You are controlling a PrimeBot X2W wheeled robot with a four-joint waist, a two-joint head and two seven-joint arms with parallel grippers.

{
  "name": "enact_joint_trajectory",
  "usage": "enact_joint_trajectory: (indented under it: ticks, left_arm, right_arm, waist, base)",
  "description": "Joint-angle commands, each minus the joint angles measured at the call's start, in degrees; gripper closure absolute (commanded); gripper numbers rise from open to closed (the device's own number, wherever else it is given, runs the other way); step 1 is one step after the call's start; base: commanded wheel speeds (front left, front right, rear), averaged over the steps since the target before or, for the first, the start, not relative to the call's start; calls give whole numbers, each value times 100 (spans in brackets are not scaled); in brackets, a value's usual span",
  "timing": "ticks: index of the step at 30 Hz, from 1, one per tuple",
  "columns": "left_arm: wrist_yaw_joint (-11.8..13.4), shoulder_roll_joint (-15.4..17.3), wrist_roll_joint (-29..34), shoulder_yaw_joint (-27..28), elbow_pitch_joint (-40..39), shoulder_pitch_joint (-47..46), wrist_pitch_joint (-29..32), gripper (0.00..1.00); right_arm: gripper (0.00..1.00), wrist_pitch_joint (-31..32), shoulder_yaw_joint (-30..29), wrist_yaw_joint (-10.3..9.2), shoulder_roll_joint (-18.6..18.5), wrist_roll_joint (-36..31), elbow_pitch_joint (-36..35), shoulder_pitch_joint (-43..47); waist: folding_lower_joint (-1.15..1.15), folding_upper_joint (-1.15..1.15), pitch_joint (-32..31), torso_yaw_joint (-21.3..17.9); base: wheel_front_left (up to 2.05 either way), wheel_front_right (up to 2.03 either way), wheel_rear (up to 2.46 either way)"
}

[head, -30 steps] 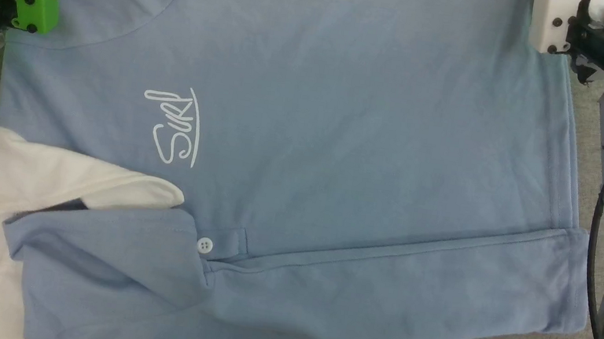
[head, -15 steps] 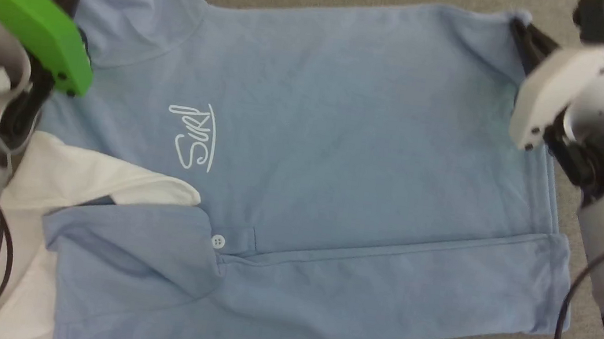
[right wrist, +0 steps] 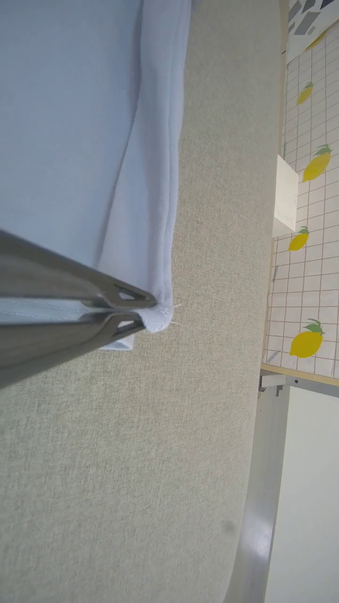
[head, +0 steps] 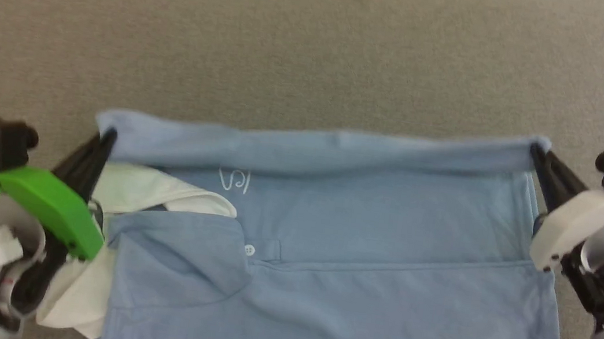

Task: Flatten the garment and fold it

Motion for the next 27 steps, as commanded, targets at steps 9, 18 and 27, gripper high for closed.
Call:
enact_joint_trajectory:
  ticks: [9,18,27]
  left_arm:
    - [-80,-77,-503,-242,-241,1145,297,100]
    - [-257,-322,-510,-666,197,1407,312,100]
    - [-308,-436,-317,-867,732,1438,97,0]
  right_arm:
    - [100,815,-195,-9,-320,-48,-182,914]
    - [100,1592,-67,-9,-365,-117,-171,1429]
    - [13,1777,-289,-9,-162,-139,-89,1744]
  waist:
    - [0,0,-395,484]
    - [0,0,-414,569]
    - [0,0,-591,609]
  base:
    - [0,0,0]
    - [0,0,0]
    - [0,0,0]
